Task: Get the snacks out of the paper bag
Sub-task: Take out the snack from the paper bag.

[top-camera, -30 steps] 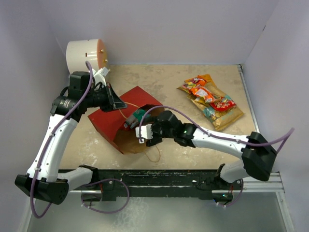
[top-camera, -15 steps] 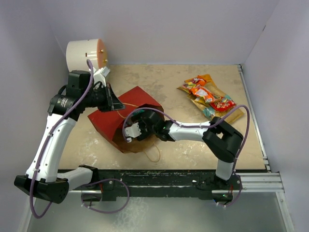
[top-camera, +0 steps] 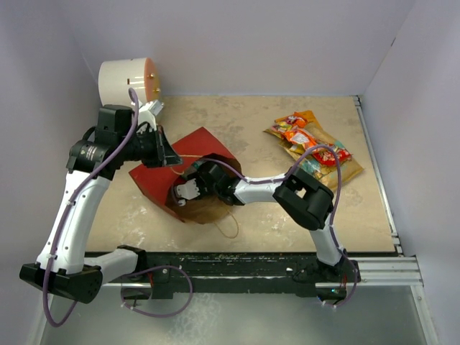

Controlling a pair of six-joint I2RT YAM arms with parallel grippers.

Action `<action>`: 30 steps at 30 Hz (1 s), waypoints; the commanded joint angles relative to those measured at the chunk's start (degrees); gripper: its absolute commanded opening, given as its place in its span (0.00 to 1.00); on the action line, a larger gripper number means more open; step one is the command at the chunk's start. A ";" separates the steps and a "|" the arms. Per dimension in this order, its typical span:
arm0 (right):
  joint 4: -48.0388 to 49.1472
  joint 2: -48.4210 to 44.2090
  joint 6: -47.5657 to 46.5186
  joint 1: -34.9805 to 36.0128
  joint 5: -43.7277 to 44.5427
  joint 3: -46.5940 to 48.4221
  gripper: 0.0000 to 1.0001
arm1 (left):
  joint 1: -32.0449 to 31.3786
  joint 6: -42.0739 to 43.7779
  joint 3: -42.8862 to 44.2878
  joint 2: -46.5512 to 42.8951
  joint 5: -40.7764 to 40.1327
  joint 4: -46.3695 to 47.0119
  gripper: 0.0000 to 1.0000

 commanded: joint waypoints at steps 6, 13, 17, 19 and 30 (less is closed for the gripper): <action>-10.06 -3.82 1.56 -0.28 -3.15 4.15 0.24 | -0.46 2.69 3.73 -0.14 -3.36 -0.12 0.00; -15.24 -12.26 5.47 -0.05 -6.11 1.52 0.09 | -0.34 -0.02 2.35 -0.57 -3.20 1.89 0.00; -19.99 -20.26 10.81 0.07 -14.12 -0.97 0.02 | -0.34 -2.31 1.77 -0.48 -2.87 3.85 0.00; -23.96 -24.39 12.86 0.07 -18.92 -2.28 0.00 | -0.32 -3.82 1.33 -0.37 -2.16 5.29 0.00; -38.95 -50.24 33.50 0.07 -30.99 -8.44 0.00 | -0.39 -9.36 0.33 0.36 -0.16 6.25 0.00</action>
